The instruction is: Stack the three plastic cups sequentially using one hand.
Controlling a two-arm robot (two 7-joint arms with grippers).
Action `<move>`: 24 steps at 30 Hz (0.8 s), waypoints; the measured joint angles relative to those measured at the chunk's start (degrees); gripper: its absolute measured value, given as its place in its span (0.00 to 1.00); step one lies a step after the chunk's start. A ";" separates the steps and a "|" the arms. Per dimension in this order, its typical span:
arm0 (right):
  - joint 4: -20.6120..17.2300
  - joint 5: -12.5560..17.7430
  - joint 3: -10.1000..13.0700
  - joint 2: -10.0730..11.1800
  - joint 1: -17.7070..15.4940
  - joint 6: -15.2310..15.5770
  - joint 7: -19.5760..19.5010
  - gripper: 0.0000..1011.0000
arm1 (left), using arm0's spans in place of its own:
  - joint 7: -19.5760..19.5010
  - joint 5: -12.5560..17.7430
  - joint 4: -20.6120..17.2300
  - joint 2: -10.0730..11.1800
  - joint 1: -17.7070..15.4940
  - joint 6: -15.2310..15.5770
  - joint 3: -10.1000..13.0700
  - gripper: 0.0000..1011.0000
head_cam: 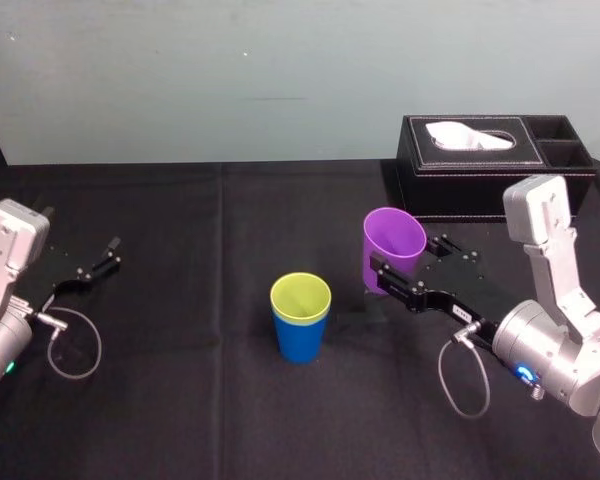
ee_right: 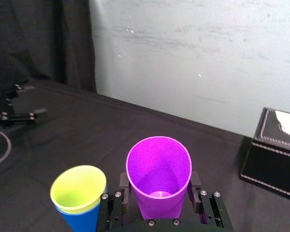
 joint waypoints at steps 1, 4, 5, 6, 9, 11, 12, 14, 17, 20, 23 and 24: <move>-0.79 0.17 -0.01 0.28 -0.09 0.17 0.16 0.71 | 0.00 0.00 0.00 0.00 0.00 0.00 0.00 1.00; -2.29 0.46 -0.28 0.76 -0.12 0.67 0.38 0.71 | 0.00 0.00 0.00 0.00 0.00 0.00 0.00 1.00; -2.62 0.52 -0.39 0.87 -0.09 0.79 0.46 0.71 | 0.00 0.00 0.00 0.00 0.00 0.00 0.00 1.00; -2.83 0.56 -0.48 0.94 -0.06 0.92 0.50 0.71 | 0.00 0.00 0.00 0.00 0.00 0.00 0.00 1.00; -3.95 0.78 -1.07 1.18 0.31 1.53 0.56 0.71 | 0.00 0.00 0.00 0.00 0.00 0.00 0.00 1.00; -4.57 0.86 -1.55 1.27 0.66 1.92 0.60 0.71 | 0.00 0.00 0.00 0.00 0.00 0.00 0.00 1.00; -4.76 0.89 -1.76 1.31 0.81 2.07 0.62 0.71 | 0.00 0.00 0.00 0.00 0.00 0.00 0.00 1.00; -5.23 0.92 -2.42 1.34 1.21 2.44 0.65 0.71 | 0.00 0.00 0.00 0.00 0.00 0.00 0.00 1.00; -5.63 0.92 -3.07 1.34 1.58 2.78 0.68 0.71 | 0.00 0.00 0.00 0.00 0.00 0.00 0.00 1.00; -6.14 0.87 -4.23 1.31 2.27 3.23 0.76 0.71 | 0.00 0.00 0.00 0.00 0.00 0.00 0.00 1.00; -6.24 0.84 -5.07 1.18 2.75 3.42 0.89 0.71 | 0.00 0.00 0.00 0.00 0.00 0.00 0.00 1.00; -6.25 0.82 -5.26 1.15 2.87 3.45 0.92 0.71 | 0.00 0.00 0.00 0.00 0.00 0.00 0.00 1.00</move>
